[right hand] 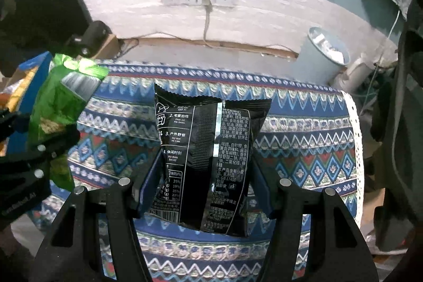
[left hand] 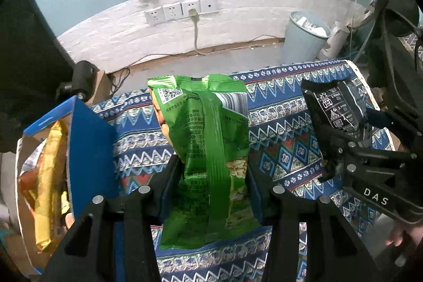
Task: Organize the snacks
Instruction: 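Lift and carry both bags over the cardboard box with both tools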
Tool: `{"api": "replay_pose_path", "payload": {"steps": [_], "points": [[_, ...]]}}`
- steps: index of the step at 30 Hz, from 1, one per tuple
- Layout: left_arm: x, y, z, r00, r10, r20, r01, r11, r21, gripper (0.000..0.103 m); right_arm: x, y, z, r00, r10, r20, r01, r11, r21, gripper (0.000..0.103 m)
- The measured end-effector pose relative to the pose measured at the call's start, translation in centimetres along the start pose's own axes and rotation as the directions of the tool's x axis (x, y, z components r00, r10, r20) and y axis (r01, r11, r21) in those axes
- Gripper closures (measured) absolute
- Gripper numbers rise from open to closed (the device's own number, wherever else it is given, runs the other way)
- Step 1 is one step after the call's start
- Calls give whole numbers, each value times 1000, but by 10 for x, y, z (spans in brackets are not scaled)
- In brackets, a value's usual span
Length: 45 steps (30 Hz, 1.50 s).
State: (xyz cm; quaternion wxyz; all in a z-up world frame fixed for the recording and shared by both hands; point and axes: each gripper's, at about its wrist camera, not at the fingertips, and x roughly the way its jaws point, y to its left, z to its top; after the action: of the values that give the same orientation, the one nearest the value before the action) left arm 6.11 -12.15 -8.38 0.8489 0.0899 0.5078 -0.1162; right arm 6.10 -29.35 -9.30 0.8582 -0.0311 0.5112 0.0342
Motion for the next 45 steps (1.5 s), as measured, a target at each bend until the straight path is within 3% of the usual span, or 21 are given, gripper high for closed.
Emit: {"api": "replay_pose_path", "payload": {"steps": [19, 32, 45], "points": [[-65, 43, -22, 994, 63, 93, -62, 998, -17, 55, -43, 62, 13, 990, 108, 88, -101, 991, -85, 41], [-88, 107, -46, 992, 73, 106, -60, 990, -128, 55, -57, 123, 26, 978, 181, 107, -161, 972, -171, 41], [-110, 181, -74, 985, 113, 132, -75, 963, -260, 55, -56, 199, 43, 961, 261, 93, -227, 934, -276, 41]]}}
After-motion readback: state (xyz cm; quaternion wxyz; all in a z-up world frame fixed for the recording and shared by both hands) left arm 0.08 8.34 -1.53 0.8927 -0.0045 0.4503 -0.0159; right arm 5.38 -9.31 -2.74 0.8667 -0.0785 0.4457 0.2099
